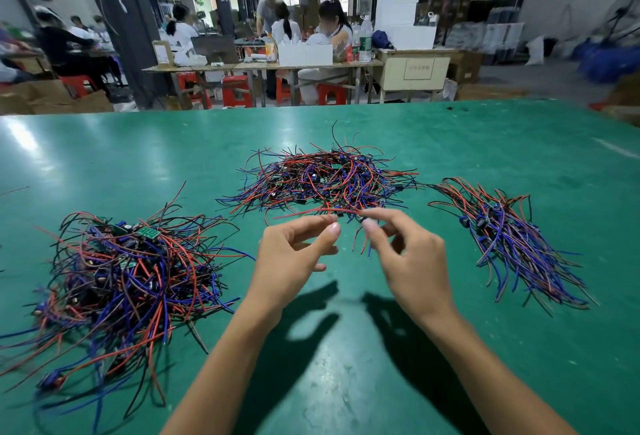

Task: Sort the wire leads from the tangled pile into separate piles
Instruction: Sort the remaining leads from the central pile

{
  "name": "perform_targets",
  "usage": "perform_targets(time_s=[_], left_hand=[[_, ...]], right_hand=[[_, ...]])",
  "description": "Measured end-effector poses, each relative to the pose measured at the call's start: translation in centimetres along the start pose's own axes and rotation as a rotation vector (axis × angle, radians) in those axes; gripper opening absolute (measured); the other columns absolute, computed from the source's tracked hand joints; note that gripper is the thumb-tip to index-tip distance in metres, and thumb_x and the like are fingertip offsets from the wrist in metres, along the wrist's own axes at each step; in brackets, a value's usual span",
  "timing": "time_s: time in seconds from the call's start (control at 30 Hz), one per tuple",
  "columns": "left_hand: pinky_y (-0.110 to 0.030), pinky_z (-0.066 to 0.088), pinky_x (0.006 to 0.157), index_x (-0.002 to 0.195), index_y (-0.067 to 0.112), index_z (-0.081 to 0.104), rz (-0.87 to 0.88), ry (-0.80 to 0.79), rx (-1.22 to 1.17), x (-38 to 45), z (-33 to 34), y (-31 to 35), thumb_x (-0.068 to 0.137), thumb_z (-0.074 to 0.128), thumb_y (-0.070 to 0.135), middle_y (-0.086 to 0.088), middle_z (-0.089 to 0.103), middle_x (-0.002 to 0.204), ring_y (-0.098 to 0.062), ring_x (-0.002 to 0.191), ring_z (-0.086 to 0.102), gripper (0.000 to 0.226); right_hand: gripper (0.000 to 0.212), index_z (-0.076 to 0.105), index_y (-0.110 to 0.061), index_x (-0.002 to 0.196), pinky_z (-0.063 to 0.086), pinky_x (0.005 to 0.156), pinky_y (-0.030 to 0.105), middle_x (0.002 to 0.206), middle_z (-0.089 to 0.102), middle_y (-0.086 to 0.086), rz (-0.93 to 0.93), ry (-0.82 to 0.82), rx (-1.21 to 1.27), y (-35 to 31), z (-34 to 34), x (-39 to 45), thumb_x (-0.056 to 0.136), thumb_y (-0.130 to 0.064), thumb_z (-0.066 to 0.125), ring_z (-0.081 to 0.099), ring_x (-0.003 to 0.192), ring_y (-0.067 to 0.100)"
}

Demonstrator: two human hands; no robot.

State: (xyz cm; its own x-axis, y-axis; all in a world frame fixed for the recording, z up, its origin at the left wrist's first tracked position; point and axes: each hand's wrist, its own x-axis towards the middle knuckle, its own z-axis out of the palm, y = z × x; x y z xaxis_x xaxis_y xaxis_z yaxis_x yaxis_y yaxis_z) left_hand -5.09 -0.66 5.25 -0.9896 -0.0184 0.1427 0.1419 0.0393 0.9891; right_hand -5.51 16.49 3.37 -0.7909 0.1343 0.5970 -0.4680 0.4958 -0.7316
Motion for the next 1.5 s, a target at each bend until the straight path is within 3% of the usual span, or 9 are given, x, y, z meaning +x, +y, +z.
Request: perform_targets(time_s=[0.23, 0.37, 0.47, 0.57, 0.73, 1.0, 1.17, 1.27, 1.5], left_hand=[[-0.02, 0.051, 0.056, 0.102, 0.025, 0.076, -0.035, 0.012, 0.1, 0.3, -0.6, 0.0, 0.099, 0.059, 0.017, 0.008, 0.078, 0.096, -0.016, 0.067, 0.072, 0.02], [-0.02, 0.048, 0.054, 0.099, 0.025, 0.077, -0.046, 0.013, 0.153, 0.3, -0.6, -0.2, 0.098, 0.059, 0.016, 0.009, 0.078, 0.092, -0.014, 0.062, 0.069, 0.02], [-0.017, 0.046, 0.053, 0.096, 0.026, 0.077, -0.044, 0.011, 0.187, 0.4, -0.5, -0.5, 0.097, 0.06, 0.017, 0.01, 0.077, 0.089, -0.012, 0.059, 0.068, 0.02], [-0.012, 0.044, 0.053, 0.094, 0.027, 0.077, -0.047, 0.007, 0.207, 0.5, -0.4, -0.8, 0.096, 0.06, 0.017, 0.009, 0.077, 0.088, -0.012, 0.058, 0.068, 0.02], [-0.011, 0.043, 0.05, 0.094, 0.022, 0.078, -0.066, -0.009, 0.216, 0.5, -0.4, -1.3, 0.097, 0.06, 0.013, 0.003, 0.078, 0.087, -0.008, 0.054, 0.063, 0.02], [-0.02, 0.05, 0.058, 0.092, 0.027, 0.077, -0.069, -0.011, 0.275, 0.6, -0.2, -2.2, 0.096, 0.06, 0.016, 0.005, 0.077, 0.086, -0.007, 0.055, 0.062, 0.02], [-0.036, 0.055, 0.088, 0.094, 0.026, 0.078, -0.042, 0.114, 0.313, 0.7, 0.5, -2.1, 0.095, 0.061, 0.018, 0.005, 0.076, 0.092, -0.025, 0.089, 0.069, 0.019], [-0.029, 0.052, 0.091, 0.104, 0.022, 0.078, -0.036, 0.118, 0.286, 0.6, 0.9, -1.5, 0.099, 0.057, 0.025, 0.003, 0.076, 0.1, -0.016, 0.096, 0.068, 0.021], [-0.028, 0.045, 0.076, 0.101, 0.015, 0.078, -0.149, -0.155, 0.026, -0.2, 0.8, -0.8, 0.1, 0.055, 0.04, -0.001, 0.078, 0.099, -0.007, 0.087, 0.068, 0.034]], right_hand=[[0.026, 0.076, -0.015, 0.106, 0.047, 0.053, 0.029, 0.073, 0.069, -0.003, 0.374, 0.366, 0.085, 4.6, -7.7, 8.8, 0.097, -0.036, 0.062, 0.053, 0.051, 0.014], [0.031, 0.078, -0.015, 0.111, 0.045, 0.086, 0.038, 0.109, 0.071, 0.022, 0.652, 0.017, -0.682, 9.1, -12.8, 10.2, 0.092, -0.038, 0.067, 0.06, 0.109, 0.037], [0.031, 0.074, -0.012, 0.113, 0.037, 0.098, 0.043, 0.12, 0.058, 0.027, 0.482, 0.016, -0.989, 9.4, -12.4, 9.3, 0.084, -0.024, 0.072, 0.042, 0.122, 0.04], [0.021, 0.074, -0.024, 0.106, 0.049, 0.09, 0.039, 0.104, 0.073, 0.014, 0.28, -0.092, -0.794, 7.7, -7.8, 8.8, 0.087, -0.028, 0.067, 0.061, 0.106, 0.035], [0.045, 0.076, -0.021, 0.092, 0.045, 0.077, 0.032, 0.095, 0.073, 0.012, 0.458, -0.318, -0.652, 7.1, 1.9, 7.6, 0.092, -0.06, 0.055, 0.068, 0.098, 0.034], [0.025, 0.074, -0.017, 0.086, 0.045, 0.069, 0.03, 0.083, 0.072, 0.005, 0.529, -0.178, -0.338, 7.5, 2.7, 7.3, 0.091, -0.039, 0.063, 0.064, 0.083, 0.03], [0.012, 0.073, -0.022, 0.083, 0.056, 0.076, 0.041, 0.07, 0.066, -0.016, 0.41, -0.055, 0.104, 5.6, 0.2, 3.2, 0.091, -0.03, 0.072, 0.058, 0.07, 0.005], [0.007, 0.071, -0.018, 0.085, 0.056, 0.077, 0.044, 0.081, 0.07, -0.01, 0.283, -0.119, 0.23, 4.0, -0.4, 0.7, 0.091, -0.022, 0.074, 0.061, 0.077, 0.008], [0.01, 0.075, -0.03, 0.081, 0.045, 0.062, 0.017, 0.09, 0.071, -0.011, 0.093, -0.351, 0.19, 1.2, 0.5, -1.3, 0.082, -0.025, 0.083, 0.062, 0.073, 0.009]])
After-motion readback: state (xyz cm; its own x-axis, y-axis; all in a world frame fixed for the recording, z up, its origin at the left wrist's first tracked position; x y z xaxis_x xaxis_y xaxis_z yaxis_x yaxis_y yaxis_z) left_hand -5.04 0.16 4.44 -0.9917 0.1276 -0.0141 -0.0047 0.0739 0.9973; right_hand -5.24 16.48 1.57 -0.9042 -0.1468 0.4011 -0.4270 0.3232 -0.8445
